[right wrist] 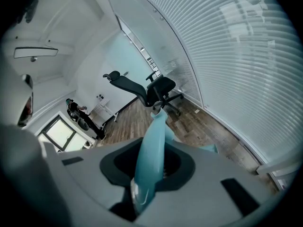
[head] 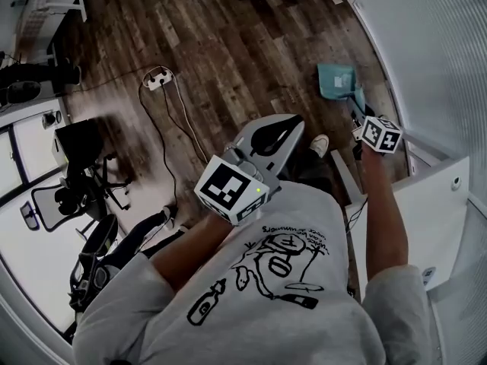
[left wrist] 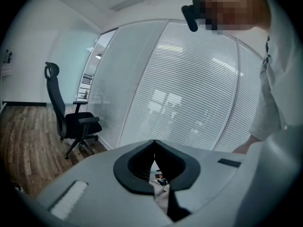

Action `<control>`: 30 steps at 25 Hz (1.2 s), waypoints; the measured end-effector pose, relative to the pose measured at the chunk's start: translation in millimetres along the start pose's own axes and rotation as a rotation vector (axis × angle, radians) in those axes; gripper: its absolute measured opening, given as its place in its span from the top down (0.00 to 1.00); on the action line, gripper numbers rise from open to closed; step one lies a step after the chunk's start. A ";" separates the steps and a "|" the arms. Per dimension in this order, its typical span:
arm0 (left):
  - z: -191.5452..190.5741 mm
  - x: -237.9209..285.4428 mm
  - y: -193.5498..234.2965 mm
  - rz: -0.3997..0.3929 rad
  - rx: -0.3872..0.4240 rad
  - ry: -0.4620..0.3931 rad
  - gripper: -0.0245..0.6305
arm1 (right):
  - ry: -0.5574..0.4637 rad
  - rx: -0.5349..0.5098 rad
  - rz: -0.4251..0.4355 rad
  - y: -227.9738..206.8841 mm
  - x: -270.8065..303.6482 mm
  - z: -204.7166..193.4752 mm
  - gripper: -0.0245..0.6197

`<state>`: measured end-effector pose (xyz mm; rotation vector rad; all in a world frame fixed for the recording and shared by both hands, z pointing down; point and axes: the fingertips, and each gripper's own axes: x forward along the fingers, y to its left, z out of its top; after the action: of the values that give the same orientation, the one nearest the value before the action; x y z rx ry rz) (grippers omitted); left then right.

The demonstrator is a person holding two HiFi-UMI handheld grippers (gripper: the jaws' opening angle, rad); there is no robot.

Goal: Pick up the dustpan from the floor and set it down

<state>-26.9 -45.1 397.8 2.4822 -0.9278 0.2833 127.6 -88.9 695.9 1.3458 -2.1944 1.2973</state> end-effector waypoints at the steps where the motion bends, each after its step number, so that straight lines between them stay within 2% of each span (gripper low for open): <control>1: 0.2 -0.8 -1.5 -0.002 0.001 -0.003 0.96 | -0.003 -0.001 0.002 2.2 -2.5 -0.2 0.88; 12: 8.6 -8.0 -7.6 -0.024 -0.001 -0.023 0.96 | -0.029 -0.020 0.021 31.5 -28.3 16.9 0.88; 30: 36.4 -16.3 -11.9 -0.034 0.052 -0.069 0.96 | -0.096 -0.047 0.052 88.6 -86.5 57.7 0.88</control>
<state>-30.2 -46.2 356.2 2.5673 -0.9161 0.2147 114.6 -68.8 561.4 1.3684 -2.3233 1.2145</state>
